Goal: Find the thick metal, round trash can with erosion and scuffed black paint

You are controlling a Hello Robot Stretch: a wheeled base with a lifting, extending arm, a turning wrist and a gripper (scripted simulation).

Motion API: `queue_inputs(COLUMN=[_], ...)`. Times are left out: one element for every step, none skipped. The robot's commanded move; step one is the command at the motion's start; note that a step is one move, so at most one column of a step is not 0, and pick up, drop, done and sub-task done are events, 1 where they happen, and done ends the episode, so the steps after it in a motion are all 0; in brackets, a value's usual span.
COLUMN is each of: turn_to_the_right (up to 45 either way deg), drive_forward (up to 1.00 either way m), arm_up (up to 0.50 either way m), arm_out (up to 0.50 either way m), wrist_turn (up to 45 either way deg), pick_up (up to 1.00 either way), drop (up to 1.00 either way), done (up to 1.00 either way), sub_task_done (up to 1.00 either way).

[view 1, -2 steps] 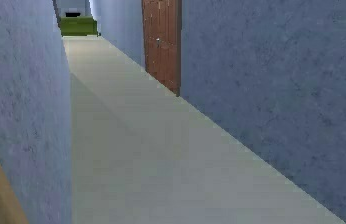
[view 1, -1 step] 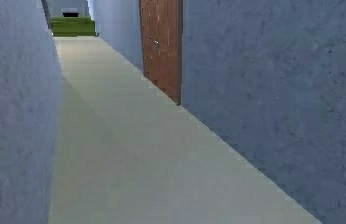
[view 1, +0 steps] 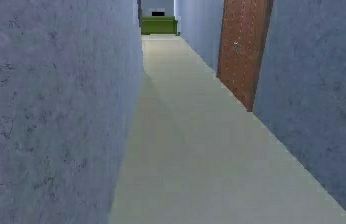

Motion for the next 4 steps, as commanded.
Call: queue_inputs(turn_to_the_right=[0.0, 0.0, 0.0, 0.0], drive_forward=[1.0, 1.0, 1.0, 1.0], arm_up=[0.0, 0.0, 0.0, 0.0], arm_out=[0.0, 0.0, 0.0, 0.0], wrist_turn=[0.0, 0.0, 0.0, 0.0], pick_up=[0.0, 0.0, 0.0, 0.0], drop=[0.0, 0.0, 0.0, 0.0], done=[0.0, 0.0, 0.0, 0.0], sub_task_done=[0.0, 0.0, 0.0, 0.0])
